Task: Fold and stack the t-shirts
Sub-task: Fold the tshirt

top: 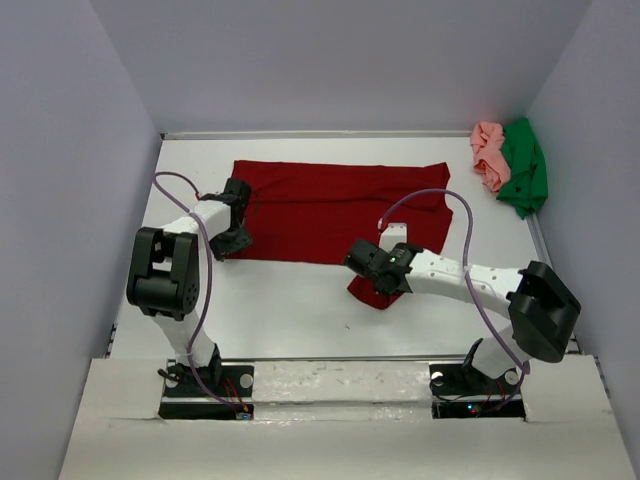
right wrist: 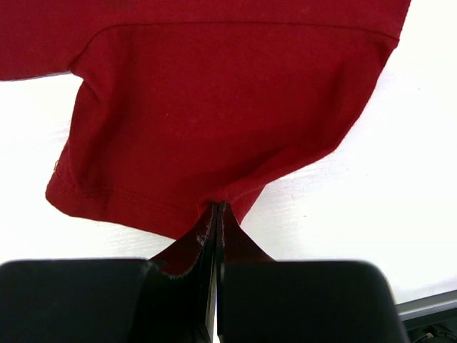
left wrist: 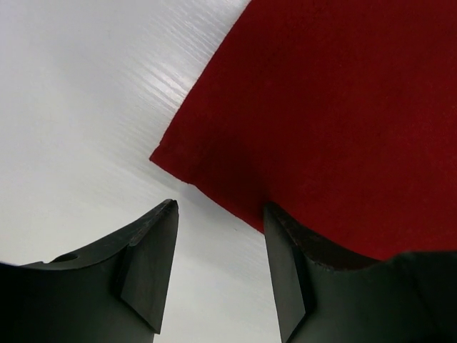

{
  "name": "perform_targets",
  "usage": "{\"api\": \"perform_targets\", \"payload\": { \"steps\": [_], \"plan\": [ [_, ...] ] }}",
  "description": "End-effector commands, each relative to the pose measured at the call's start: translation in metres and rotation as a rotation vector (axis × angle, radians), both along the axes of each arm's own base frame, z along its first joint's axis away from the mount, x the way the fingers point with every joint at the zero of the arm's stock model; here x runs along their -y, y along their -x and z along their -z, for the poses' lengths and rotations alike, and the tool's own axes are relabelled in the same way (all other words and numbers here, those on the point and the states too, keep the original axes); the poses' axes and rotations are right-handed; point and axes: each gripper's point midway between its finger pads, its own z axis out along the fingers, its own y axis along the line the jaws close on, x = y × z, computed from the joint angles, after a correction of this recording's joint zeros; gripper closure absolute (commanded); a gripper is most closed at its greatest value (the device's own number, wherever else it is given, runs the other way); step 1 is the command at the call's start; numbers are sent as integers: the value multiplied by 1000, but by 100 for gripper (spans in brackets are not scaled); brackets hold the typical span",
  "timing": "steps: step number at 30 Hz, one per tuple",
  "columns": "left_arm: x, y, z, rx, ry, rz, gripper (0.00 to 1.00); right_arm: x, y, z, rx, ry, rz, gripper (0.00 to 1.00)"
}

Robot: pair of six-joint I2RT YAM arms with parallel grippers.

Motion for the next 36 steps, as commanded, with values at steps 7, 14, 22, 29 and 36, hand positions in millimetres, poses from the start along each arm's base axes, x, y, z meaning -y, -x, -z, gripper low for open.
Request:
{"api": "perform_targets", "payload": {
  "steps": [7,14,22,29,36],
  "plan": [
    [-30,-6,2,-5,1,-76,38,-1,-1,-11,37,-45,11,100],
    [-45,-1,9,-31,-8,-104,38,-4,-2,-10,33,-48,6,100],
    [-36,6,37,-81,61,-96,46,-4,-1,-11,33,-56,4,100],
    [-31,6,42,-90,96,-88,99,-4,-1,-13,38,-62,8,100],
    [-36,6,12,-24,53,-82,100,-1,-15,-22,83,11,31,100]
  ]
}}
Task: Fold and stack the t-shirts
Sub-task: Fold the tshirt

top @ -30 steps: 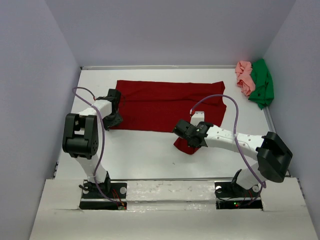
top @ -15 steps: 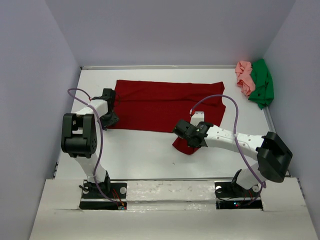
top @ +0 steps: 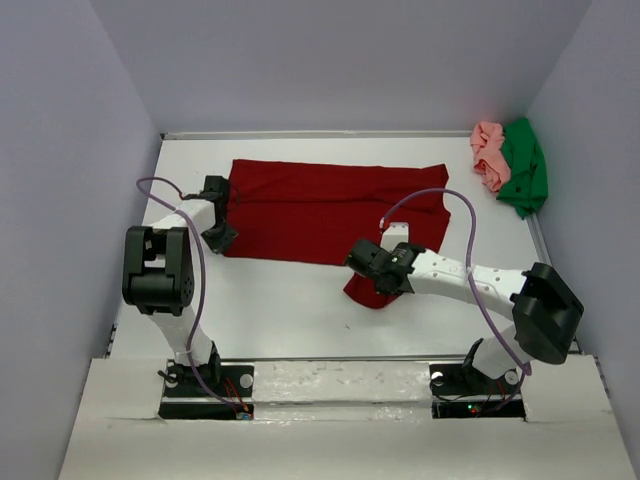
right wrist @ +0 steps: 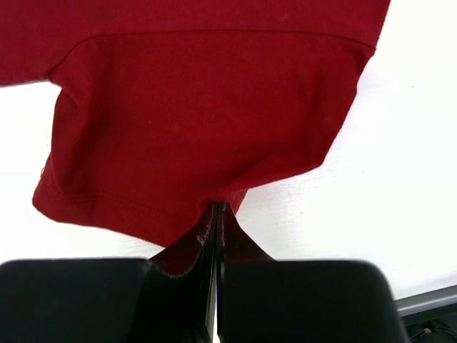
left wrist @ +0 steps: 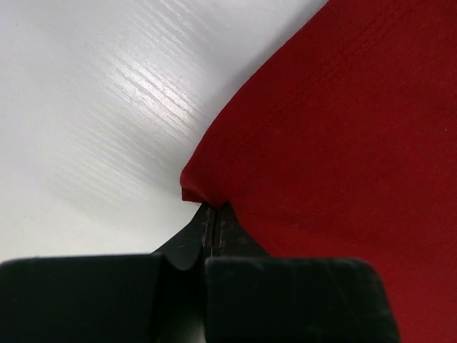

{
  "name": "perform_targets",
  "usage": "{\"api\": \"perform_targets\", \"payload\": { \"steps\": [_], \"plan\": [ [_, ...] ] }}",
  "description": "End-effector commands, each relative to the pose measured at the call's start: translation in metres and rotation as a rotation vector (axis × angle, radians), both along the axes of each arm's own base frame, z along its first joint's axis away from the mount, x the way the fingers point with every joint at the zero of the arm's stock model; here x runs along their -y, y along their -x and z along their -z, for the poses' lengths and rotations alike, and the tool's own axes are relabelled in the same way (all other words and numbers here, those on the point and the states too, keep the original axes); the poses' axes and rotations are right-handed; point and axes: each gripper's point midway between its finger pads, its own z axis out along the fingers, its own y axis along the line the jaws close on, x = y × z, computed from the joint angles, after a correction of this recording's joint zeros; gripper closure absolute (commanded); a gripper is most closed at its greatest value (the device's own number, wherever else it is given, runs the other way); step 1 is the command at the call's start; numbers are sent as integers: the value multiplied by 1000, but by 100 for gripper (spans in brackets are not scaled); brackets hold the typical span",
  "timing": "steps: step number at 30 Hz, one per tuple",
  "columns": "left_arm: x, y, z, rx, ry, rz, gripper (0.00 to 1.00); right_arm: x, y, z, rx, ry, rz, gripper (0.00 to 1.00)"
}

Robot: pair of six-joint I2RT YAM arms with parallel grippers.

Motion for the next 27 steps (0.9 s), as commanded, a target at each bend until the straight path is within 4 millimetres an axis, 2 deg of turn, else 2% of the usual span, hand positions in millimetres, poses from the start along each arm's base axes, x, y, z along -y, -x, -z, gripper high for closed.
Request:
{"api": "perform_targets", "payload": {
  "steps": [1,2,3,4,6,7,8,9,10,12,13,14,15,16,18,19,21,22,23,24,25,27],
  "plan": [
    [-7,28,-5,-57,-62,7,100,1,-27,-26,113,59,37,100],
    [-6,24,-22,-14,-76,11,100,2,-31,-32,125,83,30,100],
    [-7,22,-37,9,-106,13,100,6,-51,-46,167,92,63,100],
    [-1,21,-45,34,-103,27,100,14,-55,-47,159,111,69,100],
    [12,13,-86,133,-125,72,100,17,-88,-82,226,121,55,100],
    [17,7,-109,186,-134,85,100,31,-109,-113,271,129,44,100],
    [27,5,-138,269,-131,112,100,30,-129,-136,343,83,39,100],
    [30,-2,-170,352,-135,123,100,45,-145,-156,376,66,49,100],
    [34,-4,-191,411,-130,142,100,49,-161,-202,461,63,27,100],
    [39,-6,-237,531,-122,163,100,60,-173,-254,556,87,9,100],
    [40,-5,-281,642,-116,189,100,65,-178,-277,597,103,3,100],
    [41,-3,-302,692,-116,202,100,69,-179,-300,637,123,5,100],
    [40,2,-324,745,-115,212,100,85,-181,-339,702,142,24,100],
    [41,6,-355,805,-120,251,100,90,-178,-358,737,148,32,100],
    [40,14,-386,868,-128,280,100,106,-168,-396,808,179,44,100],
    [39,20,-408,914,-143,312,100,121,-151,-428,874,188,75,100],
    [36,38,-437,1001,-145,328,100,133,-131,-466,959,173,76,100],
    [36,46,-456,1058,-141,338,100,149,-106,-497,1040,143,110,100],
    [35,54,-468,1101,-141,349,100,158,-93,-514,1080,155,105,100],
    [31,71,-485,1166,-145,355,100,165,-80,-530,1123,148,103,100],
    [32,79,-502,1235,-132,366,100,179,-58,-554,1188,128,135,100],
    [31,107,-530,1348,-121,394,100,198,-33,-573,1225,158,159,100]
  ]
}}
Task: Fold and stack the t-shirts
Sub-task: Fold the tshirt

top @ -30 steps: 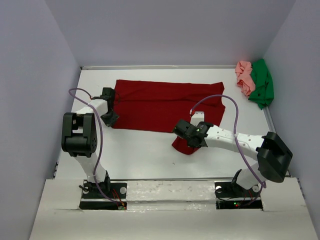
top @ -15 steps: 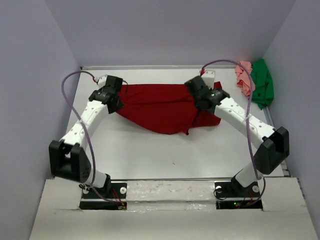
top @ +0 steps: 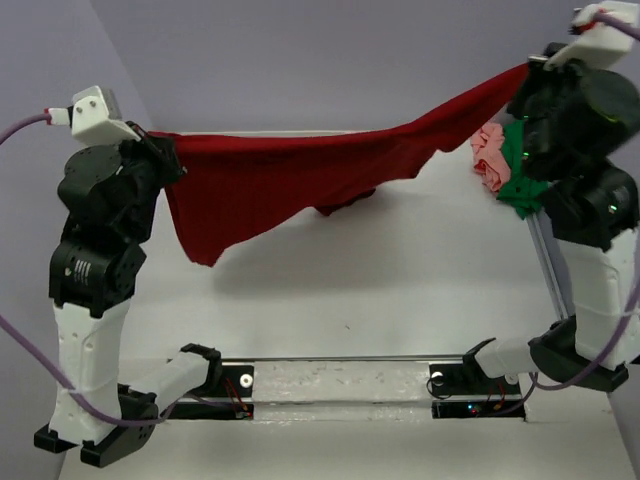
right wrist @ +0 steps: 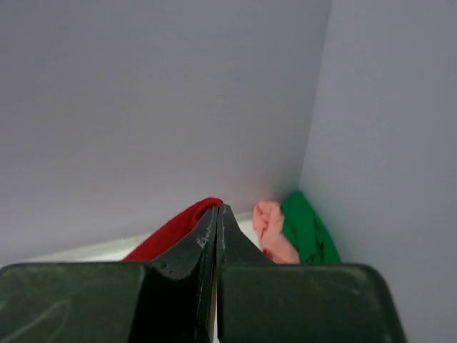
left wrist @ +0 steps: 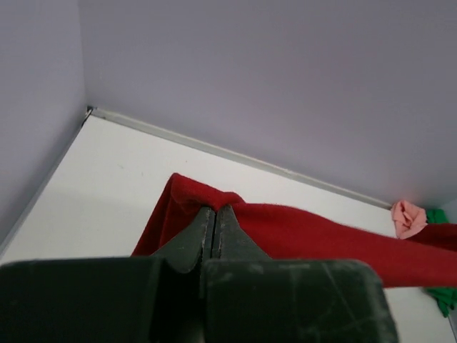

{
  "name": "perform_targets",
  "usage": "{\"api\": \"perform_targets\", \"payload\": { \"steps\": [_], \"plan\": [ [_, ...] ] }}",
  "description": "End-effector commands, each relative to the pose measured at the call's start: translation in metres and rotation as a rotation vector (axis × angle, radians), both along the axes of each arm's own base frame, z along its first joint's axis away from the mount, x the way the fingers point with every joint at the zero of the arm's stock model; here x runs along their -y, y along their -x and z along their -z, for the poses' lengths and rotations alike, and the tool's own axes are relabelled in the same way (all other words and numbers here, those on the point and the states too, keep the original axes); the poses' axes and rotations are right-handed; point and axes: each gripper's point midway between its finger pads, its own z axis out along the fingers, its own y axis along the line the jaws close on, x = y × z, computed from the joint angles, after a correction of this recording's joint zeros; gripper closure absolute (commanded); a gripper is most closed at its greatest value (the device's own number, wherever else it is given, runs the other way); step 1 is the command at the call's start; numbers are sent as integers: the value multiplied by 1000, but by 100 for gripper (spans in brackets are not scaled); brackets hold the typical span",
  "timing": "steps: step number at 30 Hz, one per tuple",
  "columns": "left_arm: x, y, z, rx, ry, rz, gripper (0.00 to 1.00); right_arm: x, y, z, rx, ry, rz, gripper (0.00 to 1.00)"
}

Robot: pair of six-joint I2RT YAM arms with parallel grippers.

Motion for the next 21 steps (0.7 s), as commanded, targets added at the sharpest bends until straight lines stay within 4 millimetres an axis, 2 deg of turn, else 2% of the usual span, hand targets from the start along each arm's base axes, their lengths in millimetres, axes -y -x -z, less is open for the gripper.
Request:
{"api": "perform_targets", "payload": {
  "steps": [1,2,3,5,6,7,8,13,14,18,21],
  "plan": [
    [-2,49,-66,242,-34,88,100,64,84,-85,226,6,101,100],
    [0,66,-84,306,-29,125,100,75,106,-99,284,-3,95,100],
    [5,77,-97,354,-30,165,100,77,116,-106,319,-6,69,100],
    [7,91,-111,410,-24,195,100,83,134,-111,354,-32,35,100],
    [8,98,-117,435,-22,210,100,91,153,-119,397,-59,12,100],
    [10,112,-127,477,-19,243,100,86,158,-123,415,-56,-35,100],
    [11,116,-132,492,-18,252,100,87,168,-121,425,-68,-68,100],
    [14,136,-156,560,1,296,100,68,182,-124,463,-44,-229,100],
    [21,138,-158,567,-6,334,100,59,186,-125,474,-38,-288,100],
    [23,142,-162,582,-6,352,100,63,198,-135,508,-53,-305,100],
    [24,135,-157,563,-18,345,100,65,202,-138,524,-53,-302,100]
  ]
}}
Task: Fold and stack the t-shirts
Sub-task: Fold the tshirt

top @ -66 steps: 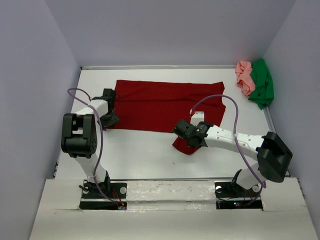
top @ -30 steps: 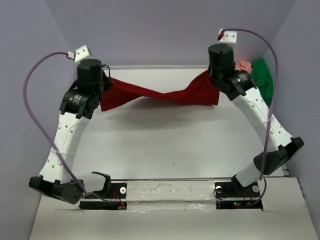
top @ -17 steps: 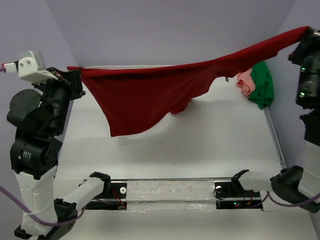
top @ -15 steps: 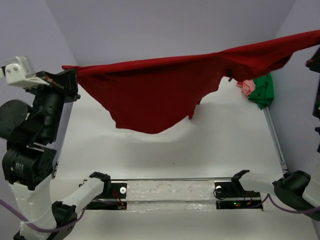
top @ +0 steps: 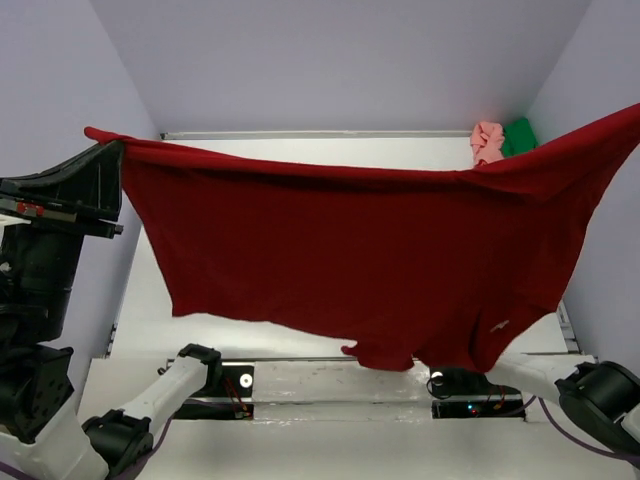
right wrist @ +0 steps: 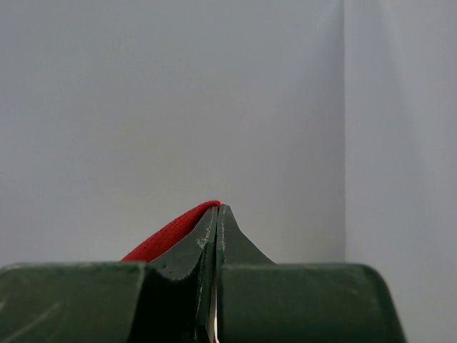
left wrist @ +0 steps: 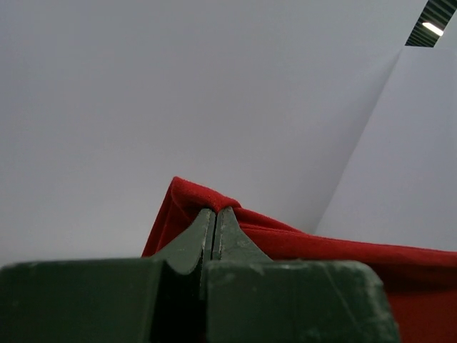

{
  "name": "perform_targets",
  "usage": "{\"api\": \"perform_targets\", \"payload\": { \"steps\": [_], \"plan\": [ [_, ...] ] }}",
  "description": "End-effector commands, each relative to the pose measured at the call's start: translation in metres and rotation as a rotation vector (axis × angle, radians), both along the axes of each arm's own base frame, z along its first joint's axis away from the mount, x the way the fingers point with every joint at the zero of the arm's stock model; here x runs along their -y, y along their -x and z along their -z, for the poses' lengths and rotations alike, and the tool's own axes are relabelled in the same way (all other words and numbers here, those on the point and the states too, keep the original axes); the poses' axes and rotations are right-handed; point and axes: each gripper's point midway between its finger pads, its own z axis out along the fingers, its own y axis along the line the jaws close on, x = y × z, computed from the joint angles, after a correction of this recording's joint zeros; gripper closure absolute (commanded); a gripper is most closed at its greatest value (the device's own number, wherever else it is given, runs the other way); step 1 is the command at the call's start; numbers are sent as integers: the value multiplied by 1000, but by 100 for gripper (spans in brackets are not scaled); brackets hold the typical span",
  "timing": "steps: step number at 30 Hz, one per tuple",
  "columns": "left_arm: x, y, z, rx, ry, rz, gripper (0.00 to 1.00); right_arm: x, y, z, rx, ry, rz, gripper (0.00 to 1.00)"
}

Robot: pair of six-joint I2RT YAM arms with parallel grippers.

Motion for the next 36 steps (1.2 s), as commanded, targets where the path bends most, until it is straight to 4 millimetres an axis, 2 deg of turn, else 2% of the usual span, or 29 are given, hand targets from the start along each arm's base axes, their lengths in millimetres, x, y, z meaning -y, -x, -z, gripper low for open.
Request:
{"api": "perform_targets", "payload": {
  "steps": [1,5,7,11,12,14,15,17,19,20,23,24,26,27,29,36],
  "plan": [
    [4,-18,-6,17,-25,-16,99,-4,3,-7,28,14,-20,100],
    [3,-65,25,-122,-29,-85,100,-3,-21,-4,-19,25,62,100],
    [8,-85,38,-166,-43,-90,100,-10,-37,-2,-42,41,78,100],
    [3,-102,43,-206,-42,-139,100,-28,-63,0,-60,86,76,100],
    [6,-115,49,-236,-56,-146,100,-27,-68,0,-66,94,99,100],
    [6,-120,48,-258,-48,-153,100,-36,-91,4,-97,119,131,100],
    [8,-131,53,-285,-51,-158,100,-37,-96,4,-100,123,140,100],
    [8,-134,49,-292,-50,-165,100,-42,-112,5,-114,137,166,100],
    [9,-130,44,-276,-37,-150,100,-43,-113,2,-109,133,169,100],
    [11,-116,32,-223,-27,-119,100,-39,-106,-3,-90,122,164,100],
    [15,-91,17,-134,-19,-62,100,-28,-83,-9,-57,96,149,100],
    [11,-73,10,-96,-9,-54,100,-22,-65,-13,-27,93,128,100],
    [11,-59,6,-69,-4,-33,100,-21,-44,-18,18,104,70,100],
    [10,-47,3,-48,1,-17,100,-13,-25,-20,47,82,52,100],
    [11,-31,2,-36,13,17,100,-6,-2,-22,80,66,16,100],
    [12,9,6,-6,56,95,100,-4,40,-18,146,63,-102,100]
  ]
}}
